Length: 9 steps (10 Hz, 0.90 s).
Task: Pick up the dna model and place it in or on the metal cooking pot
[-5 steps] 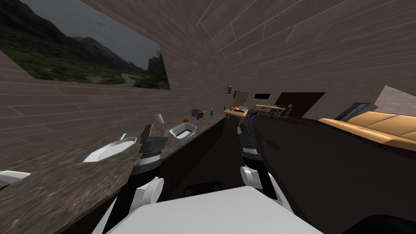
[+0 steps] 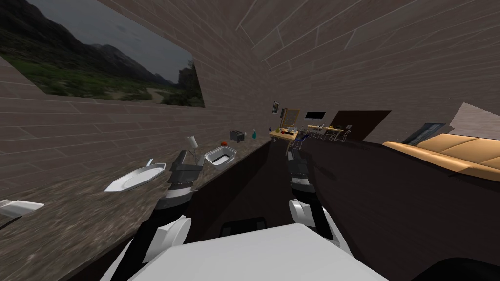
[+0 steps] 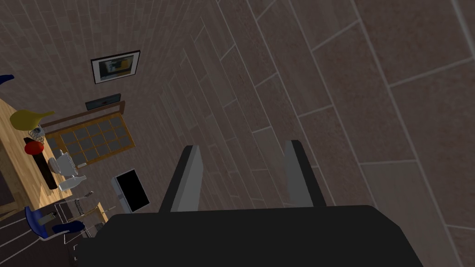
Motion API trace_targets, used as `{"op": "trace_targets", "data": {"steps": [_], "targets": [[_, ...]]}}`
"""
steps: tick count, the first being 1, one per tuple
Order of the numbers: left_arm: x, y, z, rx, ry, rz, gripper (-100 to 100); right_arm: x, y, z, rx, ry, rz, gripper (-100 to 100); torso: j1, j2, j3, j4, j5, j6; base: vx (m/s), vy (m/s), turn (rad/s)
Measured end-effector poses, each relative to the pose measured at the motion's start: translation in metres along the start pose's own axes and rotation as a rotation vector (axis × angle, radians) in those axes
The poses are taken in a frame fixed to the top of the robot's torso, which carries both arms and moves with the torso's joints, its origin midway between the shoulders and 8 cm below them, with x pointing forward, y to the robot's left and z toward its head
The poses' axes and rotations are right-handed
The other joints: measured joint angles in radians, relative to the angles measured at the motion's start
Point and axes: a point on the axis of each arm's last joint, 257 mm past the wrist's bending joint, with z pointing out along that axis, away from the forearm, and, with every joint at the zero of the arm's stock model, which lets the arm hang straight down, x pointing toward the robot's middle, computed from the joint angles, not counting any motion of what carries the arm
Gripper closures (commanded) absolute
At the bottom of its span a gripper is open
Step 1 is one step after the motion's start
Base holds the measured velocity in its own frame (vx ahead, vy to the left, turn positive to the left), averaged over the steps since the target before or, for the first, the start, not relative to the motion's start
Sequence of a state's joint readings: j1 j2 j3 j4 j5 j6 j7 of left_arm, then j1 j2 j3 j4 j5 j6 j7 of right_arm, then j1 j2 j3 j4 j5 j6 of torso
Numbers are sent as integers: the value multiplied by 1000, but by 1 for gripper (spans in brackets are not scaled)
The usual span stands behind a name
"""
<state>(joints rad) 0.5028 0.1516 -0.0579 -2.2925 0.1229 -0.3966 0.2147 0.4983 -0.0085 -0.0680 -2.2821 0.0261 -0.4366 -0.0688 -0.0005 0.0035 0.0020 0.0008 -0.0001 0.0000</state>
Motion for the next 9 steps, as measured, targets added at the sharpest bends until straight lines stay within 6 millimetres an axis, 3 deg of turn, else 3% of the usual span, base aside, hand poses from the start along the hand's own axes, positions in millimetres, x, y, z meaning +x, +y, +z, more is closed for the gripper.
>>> {"op": "trace_targets", "data": {"steps": [9], "targets": [[2, 33, -5, -213, 58, -334, -100, 0, 0, 0, 0, 0, 0, 0, 0, 1, 0, 0, 0, 0, -74, -5, 5]]}}
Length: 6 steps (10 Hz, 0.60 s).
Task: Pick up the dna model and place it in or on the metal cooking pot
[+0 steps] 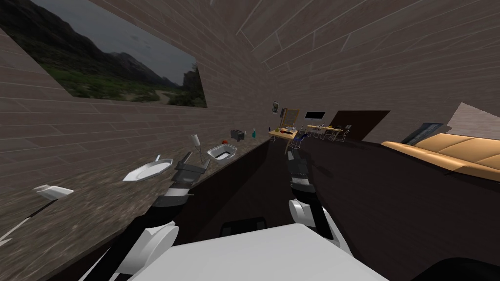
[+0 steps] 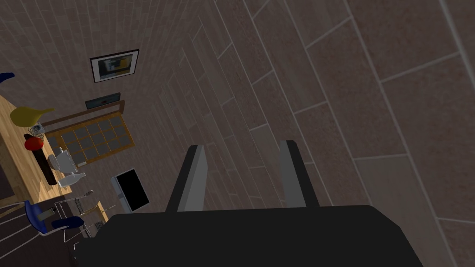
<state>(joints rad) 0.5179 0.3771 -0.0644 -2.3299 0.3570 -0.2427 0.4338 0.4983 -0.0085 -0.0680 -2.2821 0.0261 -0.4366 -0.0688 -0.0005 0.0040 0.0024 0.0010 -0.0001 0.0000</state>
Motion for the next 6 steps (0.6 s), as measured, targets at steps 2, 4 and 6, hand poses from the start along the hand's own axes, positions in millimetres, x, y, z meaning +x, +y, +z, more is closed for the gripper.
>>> {"op": "trace_targets", "data": {"steps": [2, 4, 6], "targets": [[-2, 9, -1, -58, 4, -77, -100, 0, 0, 0, 0, 0, 0, 0, 0, 0, 0, 0, 0, 0, -57, -4, 9], [-4, 18, -4, -104, 2, -143, -100, 0, 0, 0, 0, 0, 0, 0, 1, -1, -1, 0, 0, 0, -46, 3, 14], [-6, 26, -6, -161, -4, -212, -100, 0, 0, 0, 0, 0, 0, 0, 1, -2, -1, 0, 0, 0, -29, -1, 8]]}}
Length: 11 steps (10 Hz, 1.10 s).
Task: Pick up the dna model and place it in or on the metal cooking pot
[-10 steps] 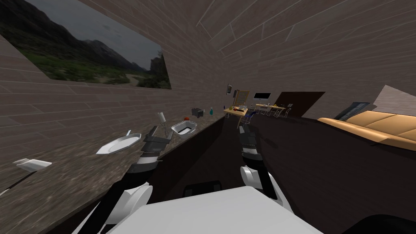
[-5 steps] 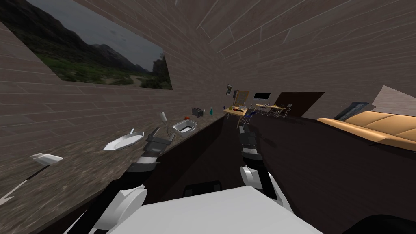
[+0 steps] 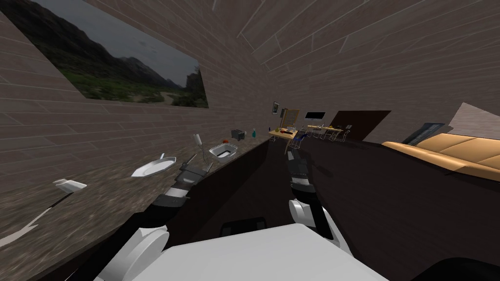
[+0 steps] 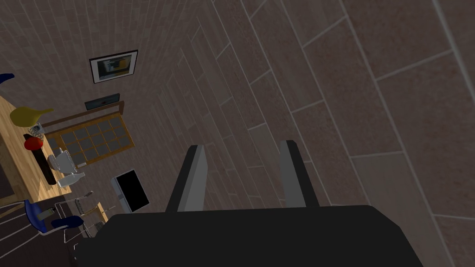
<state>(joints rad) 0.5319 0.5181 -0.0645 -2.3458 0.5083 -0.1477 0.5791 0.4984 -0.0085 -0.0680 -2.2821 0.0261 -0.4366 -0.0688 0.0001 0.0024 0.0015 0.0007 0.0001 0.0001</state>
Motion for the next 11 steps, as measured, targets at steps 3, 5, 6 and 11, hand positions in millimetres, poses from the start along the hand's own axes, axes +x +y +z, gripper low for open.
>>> {"op": "trace_targets", "data": {"steps": [3, 5, 6, 11], "targets": [[-9, 13, 0, -88, -20, -104, -100, 0, 0, 0, 0, 0, 0, 0, 0, -2, -1, 0, 0, 0, -9, -2, 17], [-17, 25, -4, -155, -44, -178, -100, 0, 0, 0, 0, 0, 0, 0, 0, -4, -2, -1, 0, 0, 19, 1, 21], [-21, 31, -5, -177, -54, -205, -100, 0, 0, 0, 0, 0, 0, 0, 0, -4, -2, -1, 0, 0, 29, -1, 23], [-45, 51, -16, -305, -135, -342, -100, 0, 0, 0, 0, 0, 0, 0, 1, -6, -4, -1, 0, 0, 51, 8, 23]]}}
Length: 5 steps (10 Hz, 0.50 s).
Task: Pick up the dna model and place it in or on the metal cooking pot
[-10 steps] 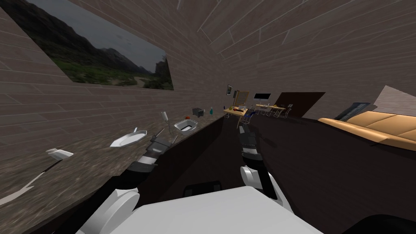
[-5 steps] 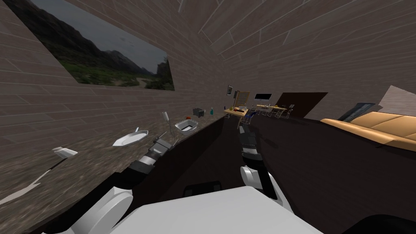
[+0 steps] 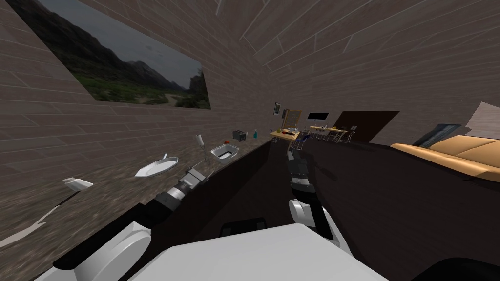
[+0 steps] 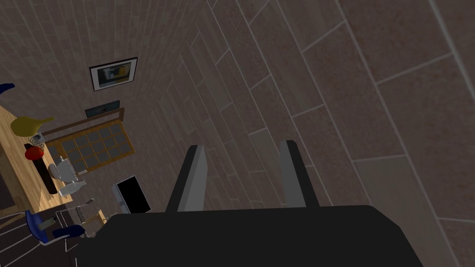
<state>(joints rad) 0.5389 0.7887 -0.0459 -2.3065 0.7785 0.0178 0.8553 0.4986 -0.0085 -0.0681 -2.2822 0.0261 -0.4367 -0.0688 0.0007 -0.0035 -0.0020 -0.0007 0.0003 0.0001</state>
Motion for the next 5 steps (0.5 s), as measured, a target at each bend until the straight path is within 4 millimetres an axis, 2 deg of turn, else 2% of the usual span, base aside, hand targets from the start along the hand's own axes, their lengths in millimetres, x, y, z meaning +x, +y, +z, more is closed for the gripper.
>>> {"op": "trace_targets", "data": {"steps": [5], "targets": [[-41, 5, -6, -105, -126, -138, -100, 0, 0, 0, 0, 0, 0, 0, 0, -5, -3, -1, 0, 0, 102, 5, 34]]}}
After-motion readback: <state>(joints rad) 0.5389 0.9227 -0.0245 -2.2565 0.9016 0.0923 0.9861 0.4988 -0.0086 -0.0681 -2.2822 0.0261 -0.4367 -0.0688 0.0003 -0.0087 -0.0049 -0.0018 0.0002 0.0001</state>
